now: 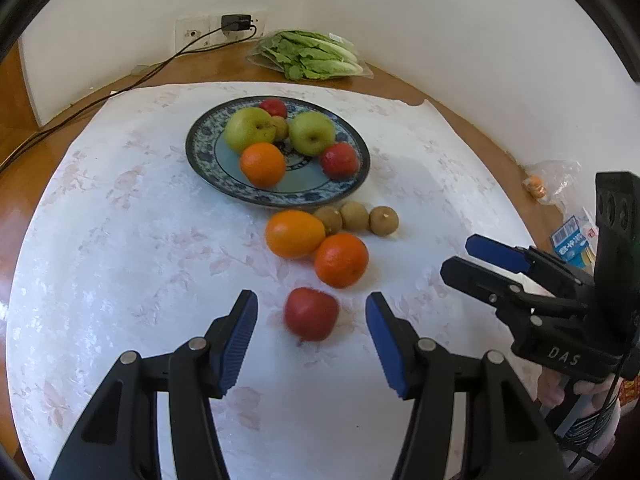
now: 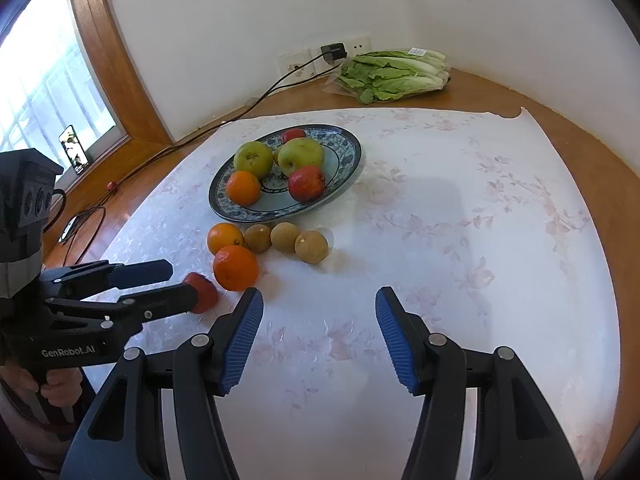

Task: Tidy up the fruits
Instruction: 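Withdraw both tools and move the left tool toward another red apple, then close the left tool around the red apple on the cloth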

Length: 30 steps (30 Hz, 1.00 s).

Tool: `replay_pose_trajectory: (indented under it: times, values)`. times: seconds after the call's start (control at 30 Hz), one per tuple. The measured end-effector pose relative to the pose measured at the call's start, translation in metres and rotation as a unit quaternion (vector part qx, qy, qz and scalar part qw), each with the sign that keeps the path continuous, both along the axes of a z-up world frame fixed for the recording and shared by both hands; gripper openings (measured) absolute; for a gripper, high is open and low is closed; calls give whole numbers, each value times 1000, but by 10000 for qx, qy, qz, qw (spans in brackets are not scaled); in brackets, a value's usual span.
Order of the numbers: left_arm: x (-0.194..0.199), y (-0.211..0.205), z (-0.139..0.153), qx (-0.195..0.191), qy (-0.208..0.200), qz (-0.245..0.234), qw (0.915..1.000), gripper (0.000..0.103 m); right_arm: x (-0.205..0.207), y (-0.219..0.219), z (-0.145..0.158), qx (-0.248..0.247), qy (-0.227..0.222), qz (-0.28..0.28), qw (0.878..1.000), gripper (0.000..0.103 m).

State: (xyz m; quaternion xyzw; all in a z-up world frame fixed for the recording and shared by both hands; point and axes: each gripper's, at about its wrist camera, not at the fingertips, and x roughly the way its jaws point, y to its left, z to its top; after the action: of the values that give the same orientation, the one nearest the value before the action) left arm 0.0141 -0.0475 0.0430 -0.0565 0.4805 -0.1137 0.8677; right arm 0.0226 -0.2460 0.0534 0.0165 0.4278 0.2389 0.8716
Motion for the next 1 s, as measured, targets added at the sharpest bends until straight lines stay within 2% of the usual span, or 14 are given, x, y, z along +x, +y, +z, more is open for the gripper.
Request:
replay_pose_trajectory:
  times: [0.3,0.37,0.63,1.0]
  values:
    - [0,-3,-11,27,88,-45,9999,58,-5,-1,1,0,-22,-23,10000,60]
    - [1,-3,-13,40,83,-21,10000,51,-5,-1,2,-1,-25,-24,10000,60]
    - [5,2,-20,-40,93,19,9999,33,-6,2,0,-16,21,-19,10000,60]
    - [7,20,-14,-115,6,209,9997,33,-2,15,-2,-47,77,92,9999,60]
